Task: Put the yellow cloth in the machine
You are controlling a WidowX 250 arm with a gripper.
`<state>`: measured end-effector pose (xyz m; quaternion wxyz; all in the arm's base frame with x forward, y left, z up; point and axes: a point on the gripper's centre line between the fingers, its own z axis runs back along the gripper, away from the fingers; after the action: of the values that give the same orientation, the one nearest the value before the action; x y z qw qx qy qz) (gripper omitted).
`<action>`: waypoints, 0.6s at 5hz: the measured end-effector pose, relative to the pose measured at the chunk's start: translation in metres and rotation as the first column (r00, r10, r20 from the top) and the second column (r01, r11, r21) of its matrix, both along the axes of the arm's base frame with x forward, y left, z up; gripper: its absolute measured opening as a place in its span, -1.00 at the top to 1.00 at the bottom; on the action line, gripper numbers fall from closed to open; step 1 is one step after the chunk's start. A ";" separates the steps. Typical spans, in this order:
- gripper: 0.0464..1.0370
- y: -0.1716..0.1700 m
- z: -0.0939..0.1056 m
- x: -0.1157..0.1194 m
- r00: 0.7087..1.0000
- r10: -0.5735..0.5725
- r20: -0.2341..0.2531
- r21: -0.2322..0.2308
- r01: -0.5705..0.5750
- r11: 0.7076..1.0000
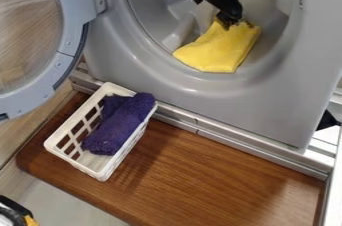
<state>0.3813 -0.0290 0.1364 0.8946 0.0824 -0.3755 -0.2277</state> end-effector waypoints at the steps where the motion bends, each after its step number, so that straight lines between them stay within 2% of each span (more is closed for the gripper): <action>1: -0.93 -0.009 -0.024 -0.038 0.979 0.003 -0.202 -0.046 -0.013 0.999; 2: -0.93 -0.021 -0.062 -0.089 0.911 0.028 -0.412 -0.107 -0.079 0.991; 3: -0.93 -0.031 -0.080 -0.131 0.875 0.041 -0.483 -0.115 -0.110 0.987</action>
<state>0.2507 -0.0596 0.0559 0.9714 -0.0243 -0.1542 -0.1792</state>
